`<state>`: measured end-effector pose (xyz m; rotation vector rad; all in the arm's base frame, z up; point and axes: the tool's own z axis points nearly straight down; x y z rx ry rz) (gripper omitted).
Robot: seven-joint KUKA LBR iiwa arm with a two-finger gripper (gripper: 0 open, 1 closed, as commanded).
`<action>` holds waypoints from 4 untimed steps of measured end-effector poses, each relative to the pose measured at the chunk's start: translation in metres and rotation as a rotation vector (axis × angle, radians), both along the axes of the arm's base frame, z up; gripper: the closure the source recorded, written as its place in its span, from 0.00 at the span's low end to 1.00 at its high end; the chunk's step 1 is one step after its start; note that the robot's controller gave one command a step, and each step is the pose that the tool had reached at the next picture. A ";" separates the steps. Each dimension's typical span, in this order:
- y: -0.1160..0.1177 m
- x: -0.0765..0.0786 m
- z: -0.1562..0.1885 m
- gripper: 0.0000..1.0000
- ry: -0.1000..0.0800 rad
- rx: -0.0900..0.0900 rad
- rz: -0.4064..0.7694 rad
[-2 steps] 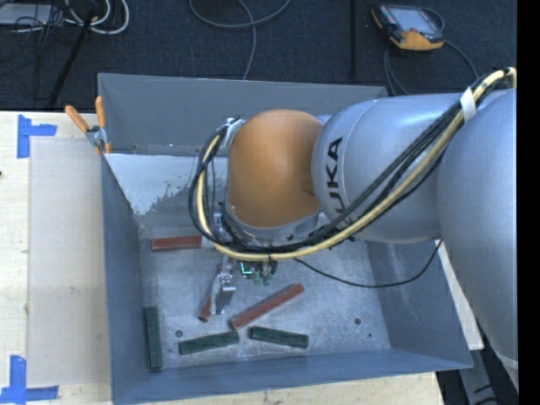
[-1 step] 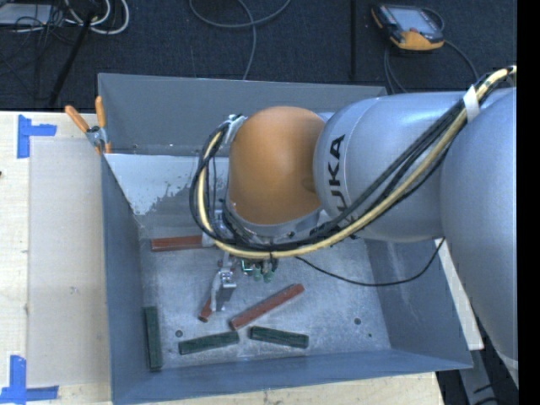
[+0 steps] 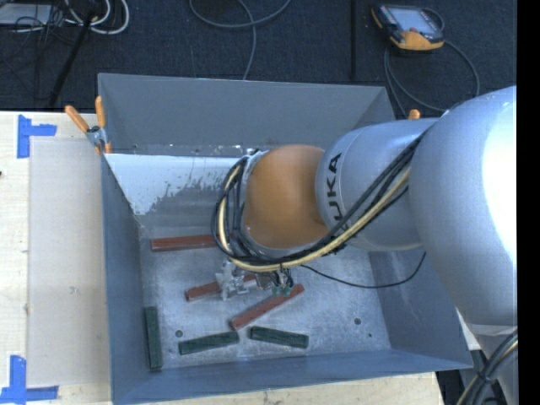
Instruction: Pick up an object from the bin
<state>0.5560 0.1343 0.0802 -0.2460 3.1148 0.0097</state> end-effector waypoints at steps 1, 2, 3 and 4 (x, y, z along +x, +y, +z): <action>-0.002 -0.003 -0.007 0.00 0.006 -0.004 -0.002; -0.002 -0.003 -0.004 1.00 0.009 -0.003 -0.003; -0.002 -0.003 -0.004 1.00 0.009 -0.003 -0.004; 0.005 0.042 0.145 1.00 0.011 -0.007 0.096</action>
Offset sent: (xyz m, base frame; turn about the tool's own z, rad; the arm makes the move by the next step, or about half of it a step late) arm 0.0000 0.0000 0.0000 0.0000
